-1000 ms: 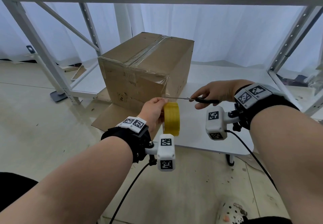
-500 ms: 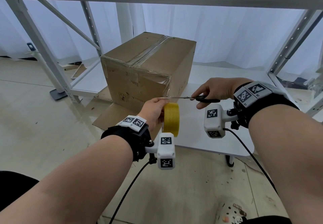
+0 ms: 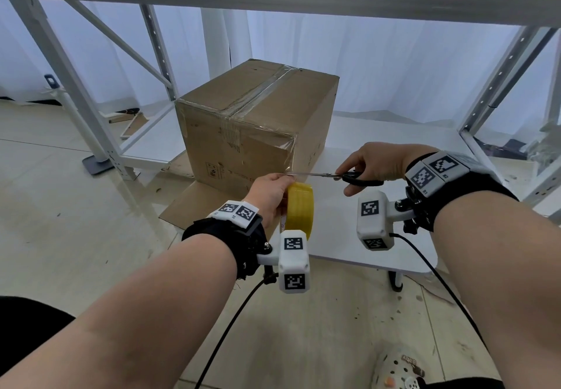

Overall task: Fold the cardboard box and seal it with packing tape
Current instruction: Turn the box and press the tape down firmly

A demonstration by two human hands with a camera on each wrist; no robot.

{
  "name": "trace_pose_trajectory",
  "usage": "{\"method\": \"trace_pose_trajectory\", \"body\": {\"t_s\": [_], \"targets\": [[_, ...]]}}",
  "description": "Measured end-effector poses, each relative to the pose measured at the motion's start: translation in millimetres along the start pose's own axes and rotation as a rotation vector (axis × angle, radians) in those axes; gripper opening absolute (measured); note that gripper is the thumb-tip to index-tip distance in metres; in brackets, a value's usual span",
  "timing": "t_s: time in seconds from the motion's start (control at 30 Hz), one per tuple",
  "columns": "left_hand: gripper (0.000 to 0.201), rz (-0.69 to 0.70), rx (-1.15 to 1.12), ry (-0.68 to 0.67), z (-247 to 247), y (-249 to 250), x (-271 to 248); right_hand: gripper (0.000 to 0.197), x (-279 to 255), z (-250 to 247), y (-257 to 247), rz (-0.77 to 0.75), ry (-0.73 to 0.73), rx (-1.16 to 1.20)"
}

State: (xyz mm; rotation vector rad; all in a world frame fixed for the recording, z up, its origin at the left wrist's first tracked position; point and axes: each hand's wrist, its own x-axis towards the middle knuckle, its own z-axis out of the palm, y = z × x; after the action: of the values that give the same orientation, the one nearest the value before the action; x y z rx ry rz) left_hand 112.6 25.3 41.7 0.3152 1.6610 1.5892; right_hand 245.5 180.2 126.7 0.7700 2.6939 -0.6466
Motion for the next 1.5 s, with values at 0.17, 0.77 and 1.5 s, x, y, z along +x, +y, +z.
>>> {"method": "trace_pose_trajectory", "body": {"t_s": [0.17,0.77,1.5], "targets": [[0.007,-0.081,0.068,-0.012,1,-13,-4,0.047,0,16,4,0.043,-0.03,0.033],[0.026,0.602,1.172,-0.416,92,-17,17,0.059,-5,115,107,0.7,0.329,0.198],[0.057,0.969,1.436,-0.424,120,-56,75,0.009,14,107,121,0.431,0.581,0.322]]}}
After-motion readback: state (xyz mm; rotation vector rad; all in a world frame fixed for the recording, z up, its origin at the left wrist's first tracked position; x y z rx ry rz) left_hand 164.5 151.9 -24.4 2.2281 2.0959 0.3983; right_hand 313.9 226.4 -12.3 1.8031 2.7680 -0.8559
